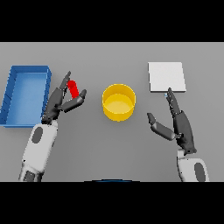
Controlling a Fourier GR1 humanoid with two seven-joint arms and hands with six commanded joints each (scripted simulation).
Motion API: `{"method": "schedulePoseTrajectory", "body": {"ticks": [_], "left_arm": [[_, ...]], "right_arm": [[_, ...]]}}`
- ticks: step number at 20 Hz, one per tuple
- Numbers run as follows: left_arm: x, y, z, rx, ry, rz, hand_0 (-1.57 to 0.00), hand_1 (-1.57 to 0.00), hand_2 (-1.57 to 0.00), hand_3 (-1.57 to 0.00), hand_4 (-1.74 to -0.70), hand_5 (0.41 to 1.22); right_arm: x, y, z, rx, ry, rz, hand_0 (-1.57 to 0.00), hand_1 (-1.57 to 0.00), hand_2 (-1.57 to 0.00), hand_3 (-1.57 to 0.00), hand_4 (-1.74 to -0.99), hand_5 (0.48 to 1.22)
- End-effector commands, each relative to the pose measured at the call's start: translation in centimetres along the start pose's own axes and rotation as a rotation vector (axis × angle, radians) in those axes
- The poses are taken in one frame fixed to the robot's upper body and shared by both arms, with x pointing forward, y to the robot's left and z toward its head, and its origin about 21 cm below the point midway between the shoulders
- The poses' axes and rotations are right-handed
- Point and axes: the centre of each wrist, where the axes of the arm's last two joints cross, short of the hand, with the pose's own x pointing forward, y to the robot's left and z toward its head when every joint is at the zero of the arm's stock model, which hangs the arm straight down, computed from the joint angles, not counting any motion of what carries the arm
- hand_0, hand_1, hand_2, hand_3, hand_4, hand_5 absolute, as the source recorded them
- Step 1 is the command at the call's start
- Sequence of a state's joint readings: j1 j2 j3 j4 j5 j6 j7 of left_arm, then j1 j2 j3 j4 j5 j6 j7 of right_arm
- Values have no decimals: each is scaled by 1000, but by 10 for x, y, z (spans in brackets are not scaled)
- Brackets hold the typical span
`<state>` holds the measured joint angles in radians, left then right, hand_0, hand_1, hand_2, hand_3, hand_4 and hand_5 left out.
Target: Pick up the red beaker and tilt it to pour out 1 green nut into yellow bowl. Pick up the yellow bowl and place it on the metallic measuring scale.
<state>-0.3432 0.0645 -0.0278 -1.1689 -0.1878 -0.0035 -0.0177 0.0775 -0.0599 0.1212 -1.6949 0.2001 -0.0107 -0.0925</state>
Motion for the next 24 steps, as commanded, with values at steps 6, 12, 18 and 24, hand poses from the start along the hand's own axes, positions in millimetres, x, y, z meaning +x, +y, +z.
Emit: {"method": "schedulePoseTrajectory", "body": {"ticks": [6,12,18,24], "left_arm": [[-1,-8,-21,15,11,6,1,1,1,1,-1215,678],[-16,-10,-31,45,-32,118,-4,-7,-54,-37,-1328,738],[-10,-33,-44,105,-29,48,-918,-941,-989,-984,-1558,1043],[-11,-33,-41,90,-52,28,-1400,-1406,-1419,-1357,-1542,1174]], "right_arm": [[1,-1,-2,-6,13,-2,1,1,1,1,-1241,641],[-1,-3,3,-16,13,-13,1,1,1,1,-1244,644],[2,-6,3,-23,19,-3,1,1,1,1,-1239,648],[1,0,3,-11,1,-32,1,1,1,1,-1255,644]]}}
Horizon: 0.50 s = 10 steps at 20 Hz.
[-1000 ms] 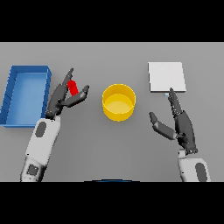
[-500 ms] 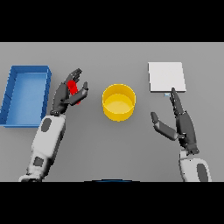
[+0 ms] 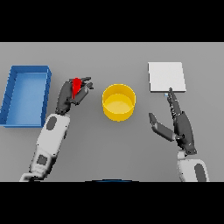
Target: Pick up the red beaker and tilt it to pour out 1 green nut into yellow bowl. Pick up the yellow bowl and place it on the metallic measuring scale.
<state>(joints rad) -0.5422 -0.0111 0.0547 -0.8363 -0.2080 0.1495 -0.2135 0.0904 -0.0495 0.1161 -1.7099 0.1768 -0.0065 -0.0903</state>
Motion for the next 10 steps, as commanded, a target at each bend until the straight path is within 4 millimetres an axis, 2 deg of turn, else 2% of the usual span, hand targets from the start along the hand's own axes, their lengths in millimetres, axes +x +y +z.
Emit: {"method": "schedulePoseTrajectory", "body": {"ticks": [1,3,5,10], "left_arm": [[1,-1,0,-6,-17,36,-1434,-1439,-1449,-1400,-1582,1171],[3,5,2,-15,-43,113,-1483,-1486,-1493,-1462,-1639,1157],[15,13,-3,-14,-84,155,-1515,-1517,-1521,-1501,-1676,1144],[42,23,-8,-48,-137,118,-1553,-1553,-1555,-1548,-1720,1131]], "right_arm": [[2,-1,-1,-9,5,-1,1,1,1,1,-1251,641],[1,-5,0,-10,7,13,1,1,1,1,-1248,645],[-2,-5,1,-6,9,27,1,1,1,1,-1238,643],[-1,-6,3,-5,-19,35,1,1,1,1,-1226,650]]}}
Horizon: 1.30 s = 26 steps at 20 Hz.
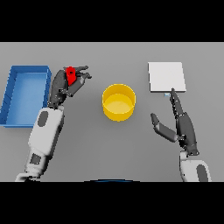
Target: Pick up the red beaker and tilt it to pour out 1 green nut into yellow bowl. Pick up the yellow bowl and place it on the metallic measuring scale.
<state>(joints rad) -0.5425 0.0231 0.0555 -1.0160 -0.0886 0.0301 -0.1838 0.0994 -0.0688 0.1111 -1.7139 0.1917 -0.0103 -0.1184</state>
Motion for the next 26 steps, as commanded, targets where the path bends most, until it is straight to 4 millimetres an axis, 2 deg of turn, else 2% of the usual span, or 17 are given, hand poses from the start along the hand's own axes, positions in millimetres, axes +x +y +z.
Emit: {"method": "schedulePoseTrajectory", "body": {"ticks": [1,4,6,12,17,23,24,26], "left_arm": [[3,1,-1,-12,5,-23,-1556,-1557,-1558,-1553,-1724,1130],[11,6,-6,-37,10,-82,-1556,-1557,-1558,-1553,-1724,1135],[15,9,-10,-53,7,-115,-1556,-1557,-1558,-1553,-1724,1139],[43,9,-21,-190,3,-465,-1567,-1567,-1568,-1566,-1737,1120],[71,-14,-34,-329,-14,-777,-1570,-1570,-1570,-1569,-1740,1139],[87,-39,-45,-483,-36,-1202,-1571,-1571,-1571,-1571,-1741,1197],[89,-45,-48,-511,-24,-1272,-1571,-1571,-1571,-1571,-1689,1202],[93,-53,-52,-569,-37,-1407,-1571,-1571,-1571,-1436,-1705,1209]], "right_arm": [[0,-1,-1,-6,3,12,1,1,1,1,-1219,653],[1,4,0,0,-12,37,1,1,1,1,-1219,660],[-2,0,0,-4,-1,40,1,1,1,1,-1219,661],[2,1,-1,2,12,53,1,1,1,1,-1190,658],[3,2,-2,11,13,44,1,1,1,1,-1178,667],[5,0,-3,8,27,22,1,1,1,1,-1187,676],[4,0,-1,8,34,24,1,1,1,1,-1191,675],[3,2,3,7,35,5,1,1,1,1,-1191,675]]}}
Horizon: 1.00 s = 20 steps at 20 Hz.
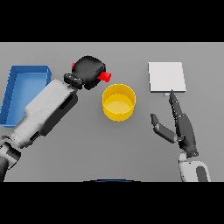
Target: Pick up the red beaker and tilt it to pour out 1 green nut into yellow bowl. Pick up the yellow bowl and place it on the metallic measuring scale.
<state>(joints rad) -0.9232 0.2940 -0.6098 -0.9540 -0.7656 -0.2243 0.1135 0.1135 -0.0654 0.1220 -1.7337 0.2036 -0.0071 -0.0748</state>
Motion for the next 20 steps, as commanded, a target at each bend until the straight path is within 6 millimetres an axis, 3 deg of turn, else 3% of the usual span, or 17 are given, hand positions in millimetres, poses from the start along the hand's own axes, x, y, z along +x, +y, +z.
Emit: {"method": "schedulePoseTrajectory", "body": {"ticks": [1,5,11,15,20], "left_arm": [[3,5,-1,-16,-13,-62,-1571,-1571,-1571,-1383,-1710,1211],[14,13,-10,-92,-70,-264,-1571,-1571,-1571,-1295,-1719,1217],[33,20,-20,-152,-159,-514,-1571,-1571,-1571,-1499,-1730,1220],[41,29,-25,-165,-199,-698,-1571,-1571,-1571,-1541,-1736,1221],[52,27,-28,-195,-231,-884,-1571,-1571,-1571,-1561,-1737,1221]], "right_arm": [[-1,3,1,5,0,-13,1,1,1,1,-1195,671],[0,7,-3,-6,12,-56,1,1,1,1,-1206,639],[-5,1,-1,-38,4,-8,1,1,1,1,-1213,591],[-3,9,-3,-44,-2,-4,1,1,1,1,-1173,572],[-3,7,-2,-48,-12,-22,1,1,1,1,-1135,567]]}}
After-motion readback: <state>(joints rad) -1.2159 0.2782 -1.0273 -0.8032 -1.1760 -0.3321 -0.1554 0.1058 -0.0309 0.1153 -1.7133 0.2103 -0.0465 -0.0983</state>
